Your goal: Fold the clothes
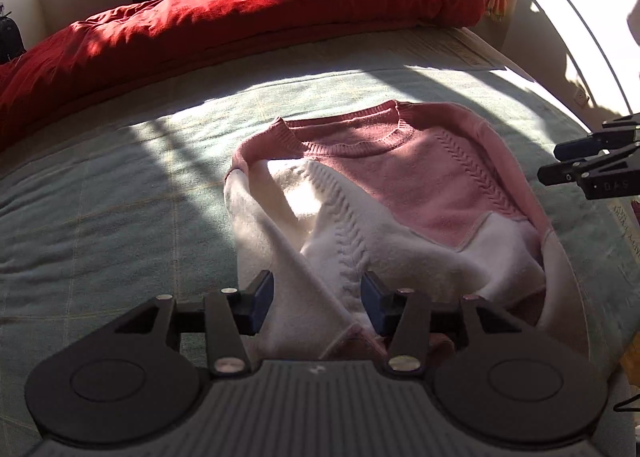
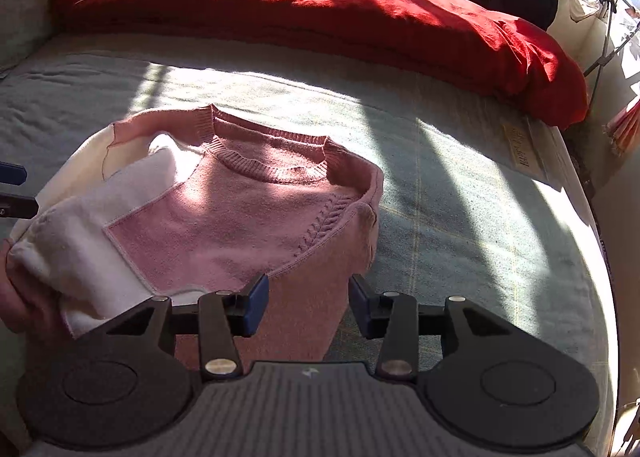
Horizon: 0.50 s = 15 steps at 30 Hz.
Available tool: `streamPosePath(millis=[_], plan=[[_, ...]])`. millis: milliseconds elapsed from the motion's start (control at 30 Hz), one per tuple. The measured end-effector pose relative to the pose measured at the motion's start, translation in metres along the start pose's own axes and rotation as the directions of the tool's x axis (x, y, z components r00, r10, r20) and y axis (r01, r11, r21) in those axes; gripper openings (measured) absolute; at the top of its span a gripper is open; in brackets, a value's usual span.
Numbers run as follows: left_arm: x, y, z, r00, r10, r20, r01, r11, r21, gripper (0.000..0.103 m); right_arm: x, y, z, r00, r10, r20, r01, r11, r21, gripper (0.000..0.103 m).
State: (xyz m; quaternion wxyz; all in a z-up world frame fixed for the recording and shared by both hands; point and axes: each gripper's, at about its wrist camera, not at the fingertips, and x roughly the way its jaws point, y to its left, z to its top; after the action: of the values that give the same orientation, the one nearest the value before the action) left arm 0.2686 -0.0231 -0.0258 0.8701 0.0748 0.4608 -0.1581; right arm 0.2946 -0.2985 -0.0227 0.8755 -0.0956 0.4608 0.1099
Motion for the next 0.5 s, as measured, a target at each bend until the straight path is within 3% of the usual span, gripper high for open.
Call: streamPosePath(millis=[333, 500], plan=[[-0.041, -0.037, -0.063, 1.000, -0.012, 0.006, 0.012, 1.000, -0.002, 0.054, -0.052, 0.039, -0.056, 0.993, 0.116, -0.004, -0.116, 0.992, 0.047, 0.051], [-0.072, -0.052, -0.085, 0.998, 0.018, 0.062, -0.020, 0.999, 0.037, 0.056, -0.064, 0.055, -0.084, 0.991, 0.130, -0.013, -0.128, 0.989, 0.070, 0.055]])
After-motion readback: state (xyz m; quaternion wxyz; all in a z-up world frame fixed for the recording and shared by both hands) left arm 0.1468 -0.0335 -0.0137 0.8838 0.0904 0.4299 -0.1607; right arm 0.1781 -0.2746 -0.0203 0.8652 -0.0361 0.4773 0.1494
